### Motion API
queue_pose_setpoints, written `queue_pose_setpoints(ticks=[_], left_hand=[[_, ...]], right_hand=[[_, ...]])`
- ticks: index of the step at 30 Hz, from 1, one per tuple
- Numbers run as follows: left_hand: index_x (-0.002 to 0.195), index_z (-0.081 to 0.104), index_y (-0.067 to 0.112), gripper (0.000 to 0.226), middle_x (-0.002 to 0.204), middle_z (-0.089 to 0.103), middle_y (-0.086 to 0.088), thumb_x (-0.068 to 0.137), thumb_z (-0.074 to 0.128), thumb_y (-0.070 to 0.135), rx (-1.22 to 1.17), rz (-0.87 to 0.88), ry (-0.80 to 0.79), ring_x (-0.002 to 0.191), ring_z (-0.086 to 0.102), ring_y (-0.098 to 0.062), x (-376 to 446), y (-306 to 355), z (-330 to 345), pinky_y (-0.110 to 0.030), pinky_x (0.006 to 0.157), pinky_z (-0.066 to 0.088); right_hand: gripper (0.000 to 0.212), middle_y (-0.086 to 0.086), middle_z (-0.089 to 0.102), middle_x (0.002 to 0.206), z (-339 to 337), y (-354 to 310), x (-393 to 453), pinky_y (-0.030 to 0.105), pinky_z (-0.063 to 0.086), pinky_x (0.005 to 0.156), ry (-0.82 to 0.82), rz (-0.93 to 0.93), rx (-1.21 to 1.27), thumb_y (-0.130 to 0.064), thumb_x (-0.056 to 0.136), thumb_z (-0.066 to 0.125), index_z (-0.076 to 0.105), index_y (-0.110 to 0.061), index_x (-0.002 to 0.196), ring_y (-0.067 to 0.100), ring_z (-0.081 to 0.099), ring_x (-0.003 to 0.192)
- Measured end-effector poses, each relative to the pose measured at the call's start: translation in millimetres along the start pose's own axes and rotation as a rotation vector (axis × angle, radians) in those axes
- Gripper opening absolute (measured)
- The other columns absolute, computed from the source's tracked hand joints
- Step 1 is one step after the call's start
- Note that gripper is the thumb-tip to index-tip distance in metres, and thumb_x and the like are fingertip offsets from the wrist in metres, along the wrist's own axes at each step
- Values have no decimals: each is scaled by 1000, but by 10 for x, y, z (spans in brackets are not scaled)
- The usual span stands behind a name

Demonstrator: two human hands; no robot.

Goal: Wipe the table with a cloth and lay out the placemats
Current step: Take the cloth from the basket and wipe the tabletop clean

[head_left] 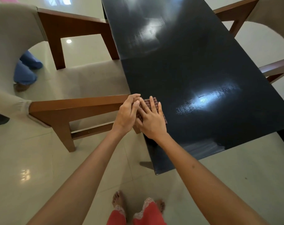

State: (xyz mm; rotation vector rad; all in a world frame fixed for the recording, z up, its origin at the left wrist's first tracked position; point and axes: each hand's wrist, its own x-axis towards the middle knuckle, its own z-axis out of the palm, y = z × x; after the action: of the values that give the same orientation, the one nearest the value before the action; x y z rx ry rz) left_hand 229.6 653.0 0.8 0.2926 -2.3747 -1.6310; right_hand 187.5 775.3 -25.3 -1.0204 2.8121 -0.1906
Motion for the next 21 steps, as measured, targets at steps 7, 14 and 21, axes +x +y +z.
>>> queue_pose_setpoints(ticks=[7, 14, 21], left_hand=[[129, 51, 12, 33, 127, 58, -3, 102, 36, 24, 86, 30, 0, 120, 52, -11, 38, 126, 199, -33, 104, 43], [127, 52, 13, 33, 124, 59, -4, 102, 36, 26, 104, 35, -56, 119, 53, -12, -69, 163, 426, -36, 104, 44], [129, 51, 15, 32, 125, 58, -3, 103, 37, 27, 125, -15, -104, 118, 52, -12, -167, 204, 621, -34, 104, 44]], right_hand=[[57, -6, 18, 160, 154, 79, -952, 54, 6, 120, 29, -27, -5, -52, 97, 30, 23, -35, 151, 27, 1, 150], [56, -8, 18, 160, 108, 364, -1053, 54, 8, 119, 36, -65, -33, -54, 98, 28, 22, -37, 151, 26, 6, 150], [63, -11, 21, 159, -51, 1578, -1385, 51, 4, 120, 96, 386, -15, -57, 90, 25, 24, -37, 151, 23, 8, 150]])
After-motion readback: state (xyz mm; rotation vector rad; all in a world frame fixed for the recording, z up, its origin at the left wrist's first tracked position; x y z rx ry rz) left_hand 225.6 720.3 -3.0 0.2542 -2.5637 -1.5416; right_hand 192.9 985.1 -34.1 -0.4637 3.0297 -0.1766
